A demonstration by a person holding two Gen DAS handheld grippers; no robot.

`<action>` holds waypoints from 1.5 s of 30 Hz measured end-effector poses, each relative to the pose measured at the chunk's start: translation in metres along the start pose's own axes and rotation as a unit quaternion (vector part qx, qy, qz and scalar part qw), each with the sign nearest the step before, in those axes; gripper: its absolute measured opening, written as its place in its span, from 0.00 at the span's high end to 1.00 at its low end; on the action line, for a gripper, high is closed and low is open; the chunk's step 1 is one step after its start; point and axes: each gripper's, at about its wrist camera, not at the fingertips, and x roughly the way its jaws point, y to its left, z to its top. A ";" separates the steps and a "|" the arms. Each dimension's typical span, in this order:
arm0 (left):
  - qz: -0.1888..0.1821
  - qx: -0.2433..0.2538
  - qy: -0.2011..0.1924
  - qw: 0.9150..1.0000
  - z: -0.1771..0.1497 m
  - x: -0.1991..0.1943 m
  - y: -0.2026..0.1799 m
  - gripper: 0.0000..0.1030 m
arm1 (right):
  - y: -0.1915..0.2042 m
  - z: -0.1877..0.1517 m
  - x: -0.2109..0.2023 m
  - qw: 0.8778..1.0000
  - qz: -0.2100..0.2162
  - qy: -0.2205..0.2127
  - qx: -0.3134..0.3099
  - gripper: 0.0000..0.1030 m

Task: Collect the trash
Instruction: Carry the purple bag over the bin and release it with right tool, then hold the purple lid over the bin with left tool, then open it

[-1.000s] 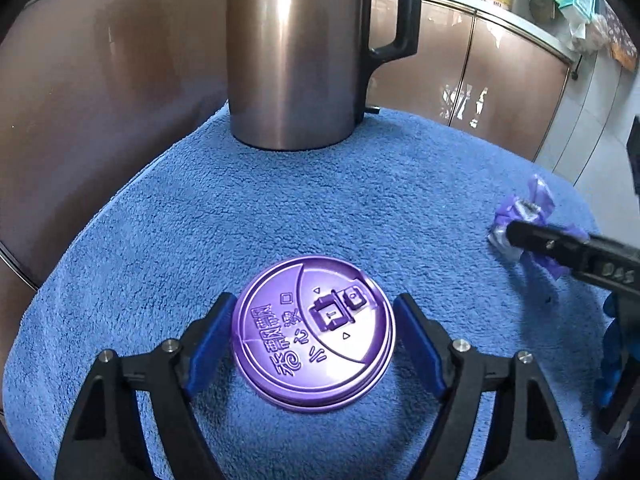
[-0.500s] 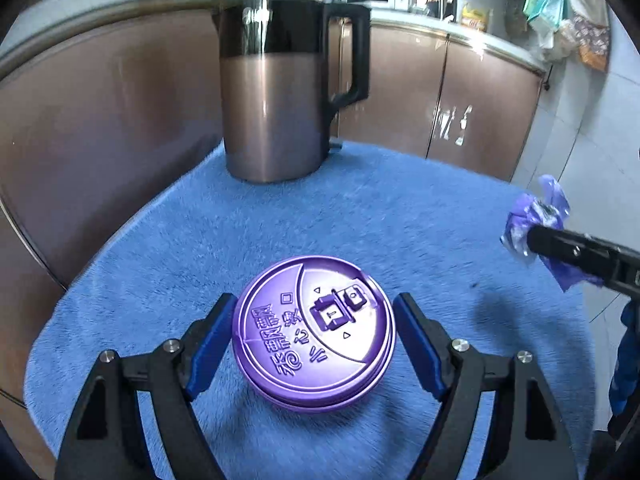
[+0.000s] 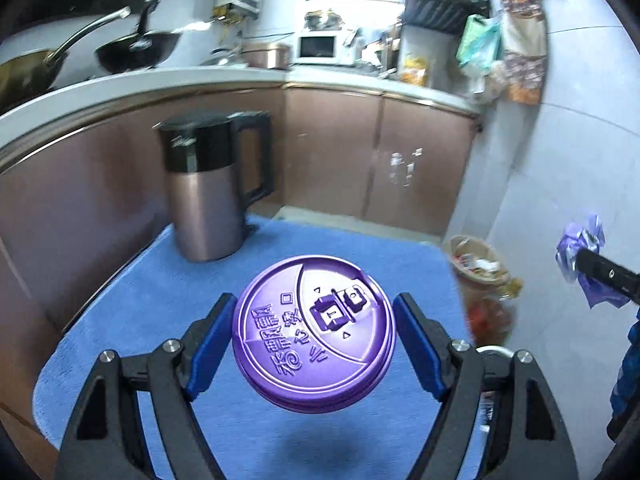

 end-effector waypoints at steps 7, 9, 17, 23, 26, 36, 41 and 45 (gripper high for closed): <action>-0.086 0.027 0.005 0.996 0.011 0.004 -0.089 0.25 | -0.053 -0.019 -0.058 0.996 -0.078 -0.022 0.029 0.61; -0.110 0.037 0.016 0.993 0.011 0.011 -0.117 0.25 | -0.074 -0.032 -0.066 0.993 -0.104 -0.016 0.050 0.61; -0.202 0.073 0.100 0.971 -0.009 0.069 -0.234 0.25 | -0.144 -0.084 -0.059 0.976 -0.181 0.039 0.110 0.61; -0.249 0.074 0.166 0.951 -0.031 0.115 -0.289 0.23 | -0.189 -0.119 -0.039 0.964 -0.201 0.083 0.152 0.58; -0.277 0.074 0.186 0.940 -0.039 0.131 -0.309 0.23 | -0.208 -0.131 -0.035 0.958 -0.212 0.095 0.165 0.57; -0.281 0.067 0.204 0.935 -0.045 0.153 -0.333 0.23 | -0.228 -0.150 -0.048 0.945 -0.242 0.095 0.198 0.35; -0.285 0.056 0.208 0.934 -0.045 0.151 -0.331 0.23 | -0.226 -0.148 -0.045 0.946 -0.240 0.095 0.196 0.35; -0.294 0.040 0.220 0.929 -0.044 0.149 -0.329 0.23 | -0.220 -0.146 -0.044 0.948 -0.238 0.095 0.189 0.34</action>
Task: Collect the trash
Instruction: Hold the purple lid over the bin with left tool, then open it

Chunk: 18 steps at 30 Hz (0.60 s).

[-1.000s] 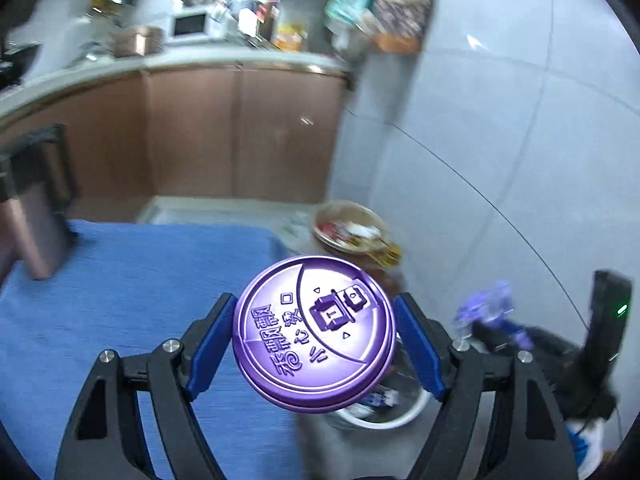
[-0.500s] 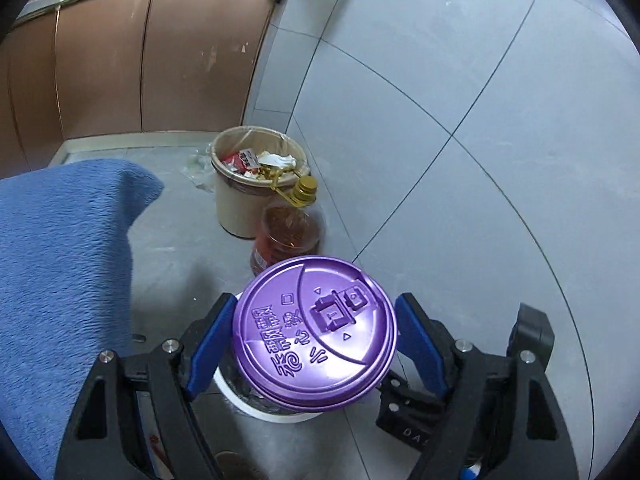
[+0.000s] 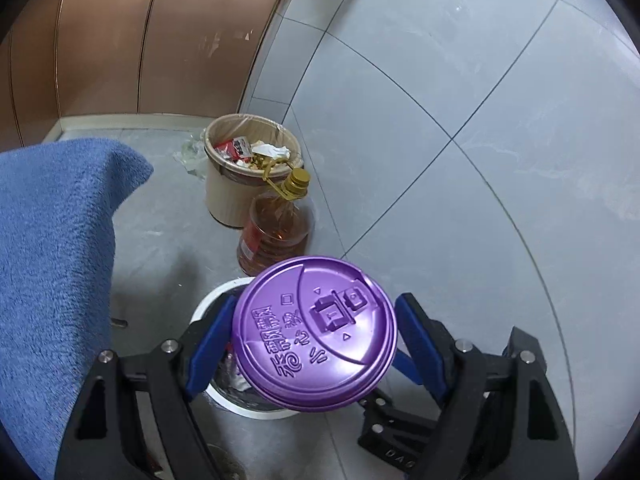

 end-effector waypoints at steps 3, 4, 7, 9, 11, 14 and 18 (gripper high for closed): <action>-0.001 -0.009 0.003 1.000 0.001 -0.003 0.001 0.23 | 0.001 -0.001 -0.003 1.000 -0.002 -0.001 -0.003 0.34; -0.003 -0.012 0.005 1.000 0.001 -0.002 0.001 0.23 | 0.002 -0.002 -0.003 1.000 -0.002 -0.001 -0.003 0.33; -0.007 -0.028 0.012 1.000 0.003 0.002 0.004 0.23 | -0.001 -0.002 -0.005 1.000 -0.003 -0.002 -0.001 0.33; -0.003 -0.038 0.013 0.999 0.004 0.005 0.006 0.23 | -0.003 -0.003 -0.005 1.000 -0.004 -0.001 0.001 0.33; -0.008 -0.046 0.014 0.999 0.004 0.010 0.009 0.23 | -0.004 -0.004 -0.006 1.000 -0.005 -0.001 0.003 0.33; -0.024 -0.063 0.020 0.998 0.001 0.016 0.015 0.23 | -0.005 -0.005 -0.005 1.000 -0.006 0.001 0.005 0.32; -0.032 -0.090 0.024 0.995 -0.002 0.025 0.024 0.23 | -0.005 -0.009 0.000 1.000 -0.006 0.007 0.009 0.31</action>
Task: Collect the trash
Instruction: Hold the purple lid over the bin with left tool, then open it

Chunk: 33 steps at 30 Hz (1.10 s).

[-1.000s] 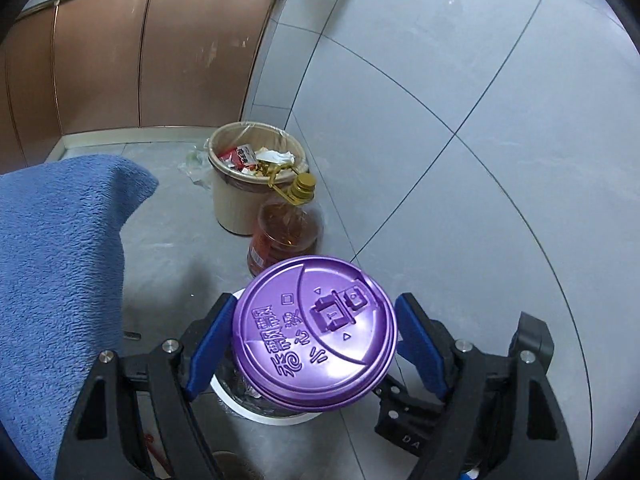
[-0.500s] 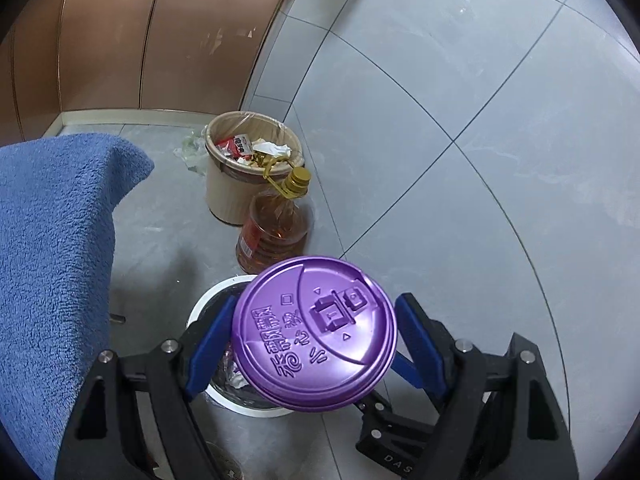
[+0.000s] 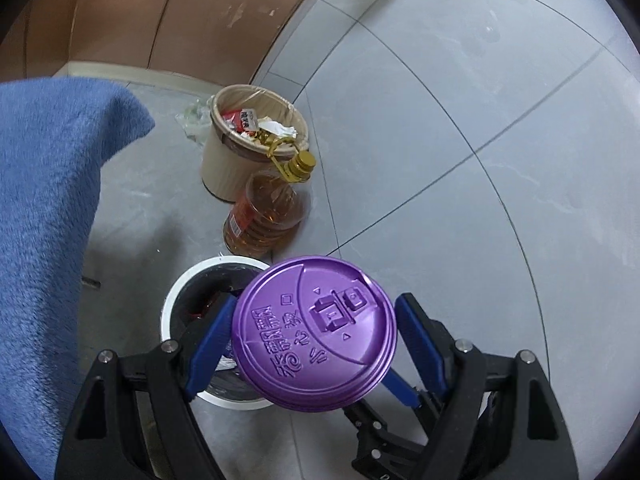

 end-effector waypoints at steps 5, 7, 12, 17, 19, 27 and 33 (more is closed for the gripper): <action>-0.010 -0.034 0.022 0.999 -0.002 0.015 0.014 0.23 | 0.001 -0.004 0.007 1.000 0.001 0.012 -0.003 0.31; -0.008 -0.035 0.025 0.999 -0.002 0.018 0.016 0.23 | 0.001 -0.005 0.008 1.000 0.001 0.013 -0.003 0.31; -0.015 -0.058 0.042 0.997 -0.002 0.035 0.025 0.23 | -0.002 -0.008 0.009 1.000 -0.002 0.015 0.001 0.30; 0.002 -0.049 0.033 0.998 -0.005 0.042 0.032 0.24 | -0.005 -0.011 0.015 1.000 0.000 0.022 0.006 0.30; 0.007 -0.047 0.033 0.998 -0.005 0.044 0.034 0.24 | -0.004 -0.013 0.018 1.000 0.000 0.026 0.007 0.30; 0.008 -0.042 0.043 0.998 -0.008 0.050 0.035 0.23 | -0.003 -0.017 0.023 0.999 0.000 0.033 0.005 0.30; 0.005 -0.055 0.054 0.997 -0.010 0.055 0.036 0.23 | -0.003 -0.018 0.024 0.999 -0.003 0.034 0.008 0.30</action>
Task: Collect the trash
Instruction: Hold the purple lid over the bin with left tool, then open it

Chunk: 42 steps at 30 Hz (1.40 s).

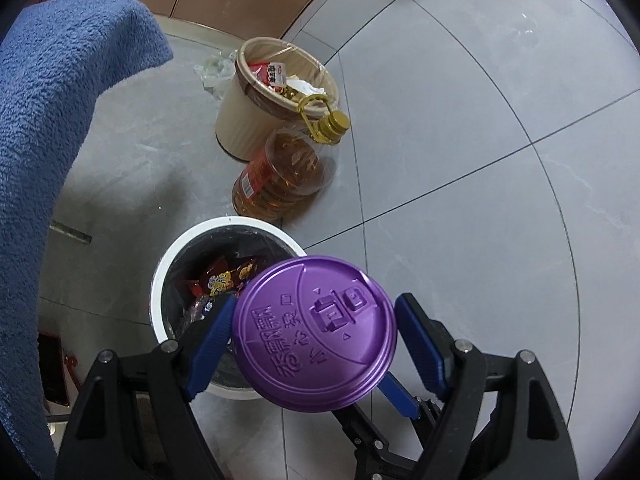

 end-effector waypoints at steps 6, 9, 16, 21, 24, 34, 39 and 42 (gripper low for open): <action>-0.010 -0.008 0.006 1.000 0.000 0.002 0.004 0.23 | 0.000 0.000 -0.002 1.000 -0.001 -0.003 0.002 0.30; -0.025 -0.012 0.010 1.000 0.000 0.001 0.007 0.23 | 0.000 -0.001 -0.002 1.000 -0.002 -0.003 0.002 0.30; -0.085 -0.075 0.040 0.993 0.002 0.000 0.027 0.23 | 0.000 -0.002 -0.002 1.000 -0.003 -0.001 0.003 0.30; -0.133 -0.084 0.028 0.987 0.002 -0.010 0.033 0.23 | -0.004 -0.004 -0.002 1.000 -0.004 0.000 0.009 0.28; -0.142 -0.077 0.010 0.987 0.002 -0.016 0.033 0.23 | -0.007 -0.006 -0.002 1.000 -0.007 0.001 0.014 0.28; -0.120 -0.030 0.026 0.992 0.000 -0.019 0.031 0.23 | -0.011 -0.009 -0.003 1.000 -0.011 0.001 0.022 0.27; -0.095 -0.007 0.010 0.995 -0.002 -0.021 0.023 0.23 | -0.010 -0.010 -0.002 1.000 -0.010 0.002 0.023 0.27; -0.075 0.006 0.003 0.997 -0.004 -0.020 0.018 0.25 | -0.010 -0.010 -0.003 1.000 -0.011 0.002 0.024 0.27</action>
